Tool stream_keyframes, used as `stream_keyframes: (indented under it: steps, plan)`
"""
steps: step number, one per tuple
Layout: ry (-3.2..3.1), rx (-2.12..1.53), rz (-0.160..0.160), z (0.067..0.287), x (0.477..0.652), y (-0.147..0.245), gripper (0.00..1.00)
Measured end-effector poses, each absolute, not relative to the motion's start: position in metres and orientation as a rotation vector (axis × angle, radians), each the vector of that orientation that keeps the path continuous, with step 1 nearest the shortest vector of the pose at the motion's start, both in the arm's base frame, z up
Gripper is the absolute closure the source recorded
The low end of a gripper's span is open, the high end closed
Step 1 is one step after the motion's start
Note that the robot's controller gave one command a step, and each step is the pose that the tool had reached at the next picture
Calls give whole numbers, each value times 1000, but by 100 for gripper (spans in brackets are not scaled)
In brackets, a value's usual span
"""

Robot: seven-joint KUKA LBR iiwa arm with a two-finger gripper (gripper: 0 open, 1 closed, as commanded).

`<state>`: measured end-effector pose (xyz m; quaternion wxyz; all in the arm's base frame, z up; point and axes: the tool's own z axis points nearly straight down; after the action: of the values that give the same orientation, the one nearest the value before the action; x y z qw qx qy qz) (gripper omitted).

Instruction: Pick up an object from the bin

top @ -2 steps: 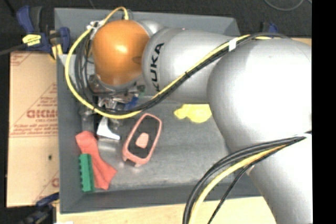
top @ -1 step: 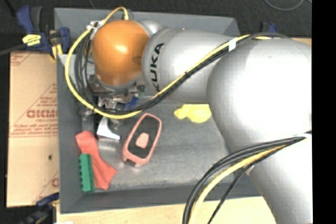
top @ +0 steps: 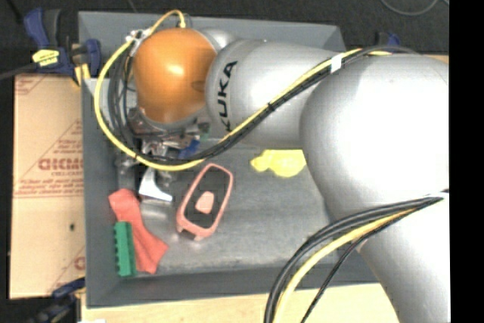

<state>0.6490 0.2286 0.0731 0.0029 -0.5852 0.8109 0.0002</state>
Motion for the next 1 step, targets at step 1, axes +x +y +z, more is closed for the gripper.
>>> stream_keyframes:
  steps: [1]
  plan:
    - [2546,-1838,4,91,647,228,100]
